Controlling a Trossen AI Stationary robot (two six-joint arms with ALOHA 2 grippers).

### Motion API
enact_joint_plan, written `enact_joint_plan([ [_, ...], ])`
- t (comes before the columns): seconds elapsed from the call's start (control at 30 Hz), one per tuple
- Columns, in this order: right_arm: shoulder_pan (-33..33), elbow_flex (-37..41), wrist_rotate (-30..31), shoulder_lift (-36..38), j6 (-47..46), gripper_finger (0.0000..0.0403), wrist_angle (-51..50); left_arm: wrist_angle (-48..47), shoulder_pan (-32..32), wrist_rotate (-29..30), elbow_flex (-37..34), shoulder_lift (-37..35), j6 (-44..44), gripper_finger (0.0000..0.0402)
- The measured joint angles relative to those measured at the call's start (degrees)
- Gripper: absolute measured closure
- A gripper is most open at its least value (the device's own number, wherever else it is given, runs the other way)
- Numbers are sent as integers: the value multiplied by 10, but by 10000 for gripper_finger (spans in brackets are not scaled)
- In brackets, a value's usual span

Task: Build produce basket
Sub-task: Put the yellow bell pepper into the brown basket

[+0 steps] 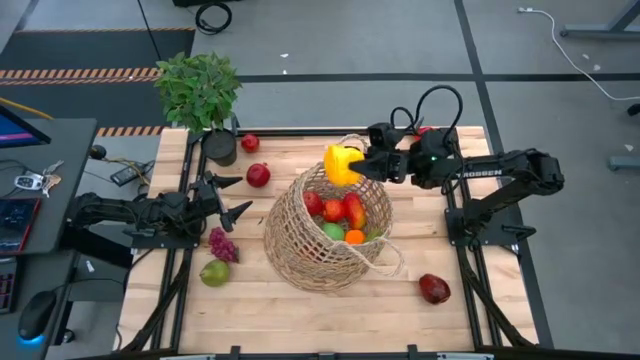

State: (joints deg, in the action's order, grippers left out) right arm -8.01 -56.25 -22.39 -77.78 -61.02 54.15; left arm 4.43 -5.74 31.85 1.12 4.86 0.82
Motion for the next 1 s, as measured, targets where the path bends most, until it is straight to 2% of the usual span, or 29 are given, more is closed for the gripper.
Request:
enact_joint_plan([
  [0.13,0,-33,2,0,31,79,-104,0,0,0,0,0,0,4],
  [0.3,0,-110,-21,0,127,80,-341,0,0,0,0,0,0,4],
  [0.4,3,-162,-12,0,244,80,-507,0,0,0,0,0,0,4],
  [0.53,14,-196,42,1,440,80,-668,0,0,0,0,0,0,4],
  [0.77,55,-198,137,1,708,77,-746,0,0,0,0,0,0,4],
  [1.0,113,-198,334,1,884,77,-748,0,0,0,0,0,0,4],
])
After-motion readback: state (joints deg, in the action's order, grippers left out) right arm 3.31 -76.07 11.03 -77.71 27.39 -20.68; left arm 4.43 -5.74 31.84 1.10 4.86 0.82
